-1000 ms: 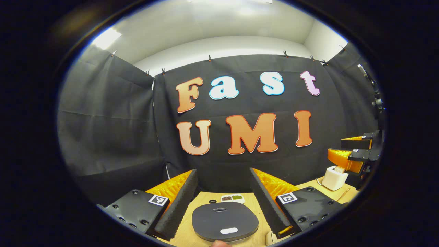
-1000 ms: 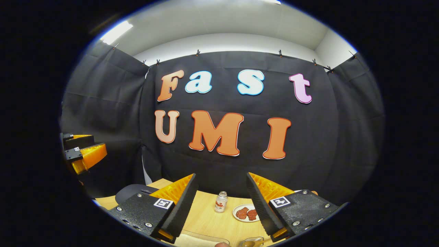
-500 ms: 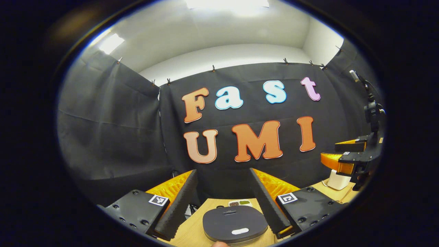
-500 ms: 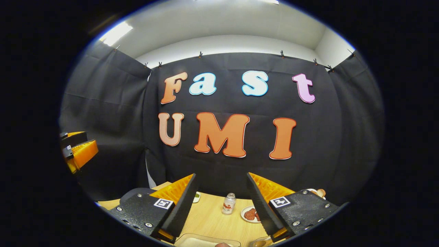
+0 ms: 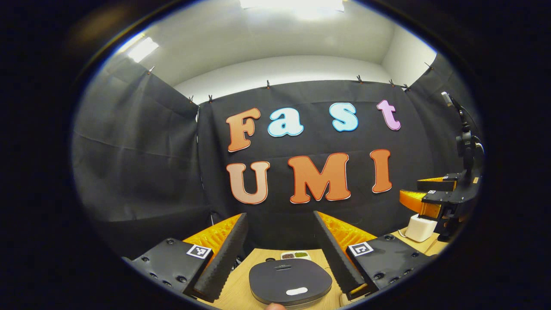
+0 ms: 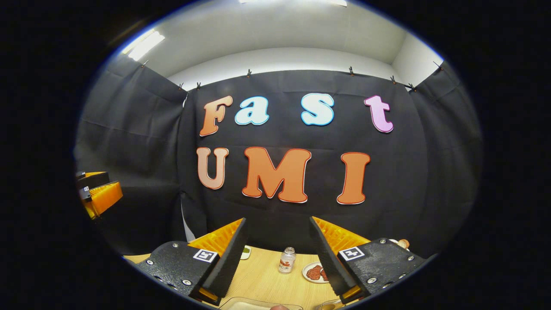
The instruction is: Close the left gripper, press the button to open the rice cooker; take a wooden spoon from the chopstick holder with the right hand, scoop a spoonful of rice and pour it into the rice cooker, then put the wooden spoon back into the chopstick holder.
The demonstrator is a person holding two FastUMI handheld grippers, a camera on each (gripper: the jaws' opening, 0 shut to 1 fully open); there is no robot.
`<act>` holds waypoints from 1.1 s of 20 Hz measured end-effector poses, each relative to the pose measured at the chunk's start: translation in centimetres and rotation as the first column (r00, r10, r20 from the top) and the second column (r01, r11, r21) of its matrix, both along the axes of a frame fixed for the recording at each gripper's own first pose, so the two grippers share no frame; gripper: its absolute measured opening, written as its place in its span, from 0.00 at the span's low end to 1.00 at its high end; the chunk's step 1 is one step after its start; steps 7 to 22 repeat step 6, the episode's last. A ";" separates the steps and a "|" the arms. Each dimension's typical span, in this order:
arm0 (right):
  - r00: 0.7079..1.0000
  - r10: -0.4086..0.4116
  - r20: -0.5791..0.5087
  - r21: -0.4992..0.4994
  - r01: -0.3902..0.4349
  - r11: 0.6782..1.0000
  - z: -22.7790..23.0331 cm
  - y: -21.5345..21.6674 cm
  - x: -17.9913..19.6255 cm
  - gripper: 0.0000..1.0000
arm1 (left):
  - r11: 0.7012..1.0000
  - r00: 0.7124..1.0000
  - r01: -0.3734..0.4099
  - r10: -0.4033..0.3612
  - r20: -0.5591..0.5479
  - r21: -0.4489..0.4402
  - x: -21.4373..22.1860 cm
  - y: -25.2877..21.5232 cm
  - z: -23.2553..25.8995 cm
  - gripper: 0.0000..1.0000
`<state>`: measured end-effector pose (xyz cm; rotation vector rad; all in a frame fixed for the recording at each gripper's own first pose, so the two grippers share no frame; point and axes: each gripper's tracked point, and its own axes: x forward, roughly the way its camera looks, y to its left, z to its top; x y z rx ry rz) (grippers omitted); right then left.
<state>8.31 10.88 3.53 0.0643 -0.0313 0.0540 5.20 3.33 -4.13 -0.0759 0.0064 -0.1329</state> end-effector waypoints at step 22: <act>1.000 -0.014 -0.007 -0.011 0.014 1.000 -0.4 -0.7 0.2 0.87 | 1.000 1.000 0.020 -0.020 -0.010 -0.012 0.3 -0.9 -0.2 0.92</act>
